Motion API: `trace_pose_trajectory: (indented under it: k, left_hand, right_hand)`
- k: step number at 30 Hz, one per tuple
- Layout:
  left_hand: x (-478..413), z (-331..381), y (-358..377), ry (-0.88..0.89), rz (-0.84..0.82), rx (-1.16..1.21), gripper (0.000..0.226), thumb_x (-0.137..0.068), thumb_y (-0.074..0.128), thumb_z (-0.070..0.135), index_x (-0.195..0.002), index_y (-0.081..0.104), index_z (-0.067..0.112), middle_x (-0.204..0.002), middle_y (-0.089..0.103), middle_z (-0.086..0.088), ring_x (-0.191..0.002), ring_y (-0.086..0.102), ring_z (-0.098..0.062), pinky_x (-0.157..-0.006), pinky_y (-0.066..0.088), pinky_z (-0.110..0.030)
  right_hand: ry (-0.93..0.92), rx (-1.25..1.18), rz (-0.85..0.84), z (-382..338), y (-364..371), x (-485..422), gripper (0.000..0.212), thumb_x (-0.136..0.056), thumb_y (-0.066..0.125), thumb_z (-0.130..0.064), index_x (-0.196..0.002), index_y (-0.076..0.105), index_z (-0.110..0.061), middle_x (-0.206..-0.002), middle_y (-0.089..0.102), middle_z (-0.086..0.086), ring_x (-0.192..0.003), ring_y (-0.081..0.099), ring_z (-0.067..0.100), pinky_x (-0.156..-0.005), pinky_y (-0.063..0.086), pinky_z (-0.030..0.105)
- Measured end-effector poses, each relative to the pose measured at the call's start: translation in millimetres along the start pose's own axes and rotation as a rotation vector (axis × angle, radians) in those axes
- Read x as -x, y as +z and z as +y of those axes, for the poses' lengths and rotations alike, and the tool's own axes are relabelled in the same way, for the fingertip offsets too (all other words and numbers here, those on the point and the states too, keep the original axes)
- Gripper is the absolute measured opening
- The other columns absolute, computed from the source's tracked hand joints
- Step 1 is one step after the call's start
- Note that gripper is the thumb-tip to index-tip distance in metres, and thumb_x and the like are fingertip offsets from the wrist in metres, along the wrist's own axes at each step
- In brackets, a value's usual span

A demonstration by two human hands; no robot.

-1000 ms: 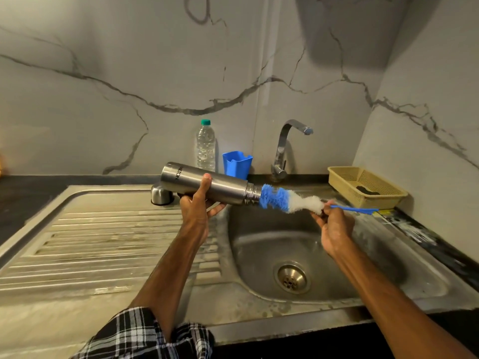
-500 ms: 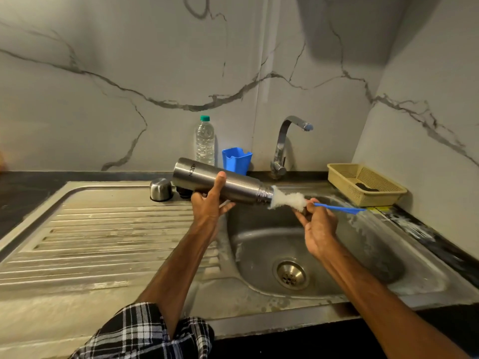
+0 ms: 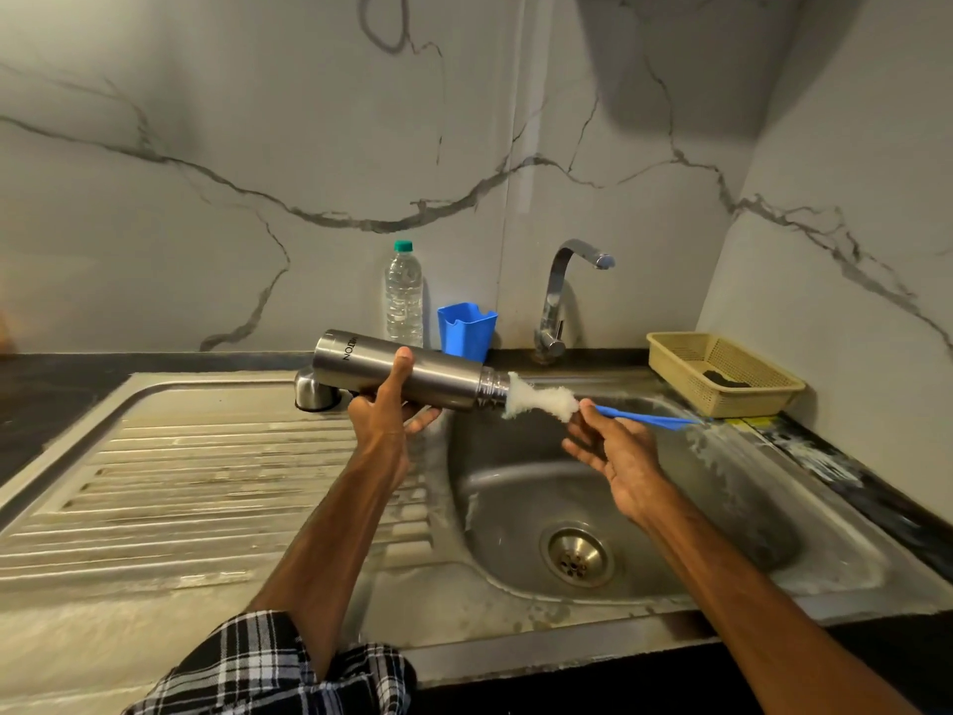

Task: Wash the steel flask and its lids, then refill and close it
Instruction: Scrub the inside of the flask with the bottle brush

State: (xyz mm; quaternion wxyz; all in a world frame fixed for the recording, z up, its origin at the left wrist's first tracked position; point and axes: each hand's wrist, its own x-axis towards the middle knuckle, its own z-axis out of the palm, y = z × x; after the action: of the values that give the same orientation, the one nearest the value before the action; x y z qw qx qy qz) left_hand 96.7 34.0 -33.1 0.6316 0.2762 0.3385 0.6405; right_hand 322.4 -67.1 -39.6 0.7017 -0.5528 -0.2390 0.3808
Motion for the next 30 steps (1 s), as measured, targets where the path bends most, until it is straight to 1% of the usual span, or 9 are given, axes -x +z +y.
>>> trace_pose_trajectory:
  k: [2,5,7,10,13,18,24,27,30]
  left_hand:
    - [-3,6,-2,0.008,0.046,0.029,0.047,-0.084,0.082,0.030,-0.117,0.057,0.010,-0.117,0.070,-0.016,-0.101,0.073,-0.030,-0.065,0.064,-0.041]
    - [-5,12,-7,0.017,0.083,0.036,0.058,-0.083,0.082,0.031,-0.126,0.054,0.005,-0.118,0.070,-0.017,-0.101,0.073,-0.031,-0.068,0.064,-0.044]
    - [-7,14,-11,0.029,0.086,0.018,0.053,-0.085,0.081,0.030,-0.123,0.054,0.007,-0.118,0.069,-0.016,-0.103,0.072,-0.032,-0.066,0.065,-0.041]
    - [-8,16,-15,0.036,0.068,-0.008,0.053,-0.085,0.081,0.030,-0.125,0.054,0.008,-0.119,0.068,-0.016,-0.105,0.071,-0.032,-0.063,0.064,-0.038]
    - [-9,19,-16,0.037,0.040,-0.041,0.050,-0.087,0.079,0.031,-0.125,0.055,0.009,-0.117,0.068,-0.015,-0.102,0.072,-0.030,-0.066,0.064,-0.040]
    - [-13,29,-23,0.050,-0.035,-0.070,0.038,-0.091,0.073,0.035,-0.119,0.056,0.015,-0.116,0.068,-0.013,-0.102,0.071,-0.027,-0.069,0.064,-0.037]
    - [-11,33,-24,0.101,-0.173,-0.219,0.041,-0.094,0.067,0.037,-0.126,0.052,0.016,-0.117,0.068,-0.010,-0.106,0.070,-0.027,-0.068,0.062,-0.031]
    - [-10,32,-25,0.078,-0.115,-0.154,0.040,-0.093,0.068,0.038,-0.124,0.055,0.016,-0.117,0.068,-0.012,-0.103,0.071,-0.026,-0.066,0.062,-0.031]
    - [-10,34,-26,0.052,-0.075,-0.084,0.034,-0.094,0.068,0.039,-0.116,0.057,0.016,-0.115,0.068,-0.013,-0.104,0.070,-0.026,-0.067,0.062,-0.033]
  right_hand:
    - [-0.101,0.352,-0.058,-6,-5,3,0.037,-0.100,0.055,-0.040,-0.097,0.072,-0.007,-0.086,0.076,0.010,-0.079,0.074,0.022,-0.062,0.061,0.036]
    - [-0.632,0.889,-0.003,-18,-21,-2,0.032,-0.098,0.057,-0.040,-0.081,0.071,-0.016,-0.068,0.069,-0.003,-0.061,0.066,0.013,-0.058,0.055,0.035]
    - [-0.894,1.018,0.050,-25,-30,-8,0.017,-0.093,0.067,-0.035,-0.093,0.070,-0.018,-0.088,0.066,-0.007,-0.078,0.059,0.008,-0.070,0.050,0.030]
    - [-0.802,1.252,-0.186,-24,-36,-19,0.032,-0.093,0.066,-0.038,-0.123,0.064,-0.026,-0.115,0.059,-0.009,-0.107,0.052,0.007,-0.092,0.042,0.027]
    - [-0.563,1.114,-0.491,-12,-35,-15,0.012,-0.098,0.060,-0.031,-0.105,0.070,-0.032,-0.088,0.072,-0.011,-0.079,0.064,0.000,-0.076,0.046,0.019]
    - [-0.610,0.860,-0.499,-5,-25,-8,0.018,-0.097,0.063,-0.021,-0.090,0.080,-0.018,-0.065,0.068,-0.014,-0.058,0.056,0.002,-0.059,0.042,0.014]
    - [-0.229,0.748,-0.760,-8,-31,-9,0.031,-0.101,0.055,-0.027,-0.093,0.079,-0.010,-0.050,0.039,0.005,-0.042,0.032,0.012,-0.043,0.030,0.021]
    - [-0.485,0.761,-0.568,6,-18,-1,0.022,-0.099,0.061,-0.022,-0.090,0.081,-0.016,-0.055,0.059,-0.006,-0.048,0.051,0.007,-0.052,0.041,0.025]
    - [-0.856,0.868,-0.242,22,-8,5,0.016,-0.094,0.066,-0.027,-0.102,0.079,-0.022,-0.087,0.077,-0.010,-0.077,0.071,0.004,-0.068,0.058,0.032]
